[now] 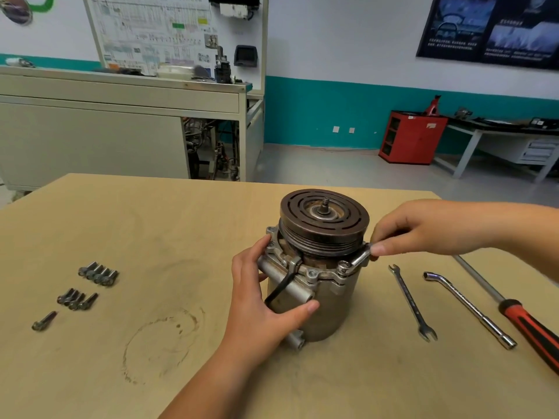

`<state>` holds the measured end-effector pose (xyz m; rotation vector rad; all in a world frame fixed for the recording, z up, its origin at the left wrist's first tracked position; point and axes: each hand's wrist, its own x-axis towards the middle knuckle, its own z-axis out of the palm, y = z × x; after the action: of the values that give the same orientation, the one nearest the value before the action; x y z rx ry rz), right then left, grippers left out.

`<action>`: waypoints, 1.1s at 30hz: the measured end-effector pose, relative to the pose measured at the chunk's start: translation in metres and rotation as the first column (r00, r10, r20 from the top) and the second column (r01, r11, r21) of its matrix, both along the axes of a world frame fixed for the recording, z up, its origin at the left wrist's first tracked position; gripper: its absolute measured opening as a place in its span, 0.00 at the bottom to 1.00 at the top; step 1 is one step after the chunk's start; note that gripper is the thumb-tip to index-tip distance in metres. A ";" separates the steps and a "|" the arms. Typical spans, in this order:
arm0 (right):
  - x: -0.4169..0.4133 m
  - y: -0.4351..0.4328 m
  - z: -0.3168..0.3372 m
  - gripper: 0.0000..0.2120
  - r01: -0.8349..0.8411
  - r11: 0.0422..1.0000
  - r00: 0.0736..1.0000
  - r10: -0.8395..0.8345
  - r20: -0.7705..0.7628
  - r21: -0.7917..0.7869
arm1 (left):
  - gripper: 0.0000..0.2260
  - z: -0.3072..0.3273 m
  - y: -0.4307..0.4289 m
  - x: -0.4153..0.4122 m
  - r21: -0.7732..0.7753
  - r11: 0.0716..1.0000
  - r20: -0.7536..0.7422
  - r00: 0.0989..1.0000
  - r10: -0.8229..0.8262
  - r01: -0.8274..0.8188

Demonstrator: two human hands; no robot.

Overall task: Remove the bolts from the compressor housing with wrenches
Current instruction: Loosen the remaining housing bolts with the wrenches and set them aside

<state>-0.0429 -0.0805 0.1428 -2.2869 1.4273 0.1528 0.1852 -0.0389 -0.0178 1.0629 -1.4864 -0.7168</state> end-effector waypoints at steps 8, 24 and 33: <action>-0.041 0.021 0.000 0.21 0.009 0.919 0.974 -0.098 0.205 0.395 | 0.42 -0.001 0.000 0.000 -0.004 1.000 0.006 1.000 0.004 -0.004; 0.064 0.095 -0.040 0.14 -0.089 0.685 0.180 -0.703 0.688 0.723 | 0.43 -0.008 -0.004 -0.002 -0.034 0.999 -0.038 0.999 0.032 -0.034; 0.032 0.063 -0.018 0.16 0.088 0.713 0.797 -0.470 0.380 0.696 | 0.42 -0.001 -0.002 0.000 -0.026 1.000 0.009 1.000 0.013 -0.013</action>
<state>-0.0113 -0.0178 0.1244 -1.3472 1.1600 -0.0847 0.1850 -0.0405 -0.0184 1.0566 -1.4915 -0.6827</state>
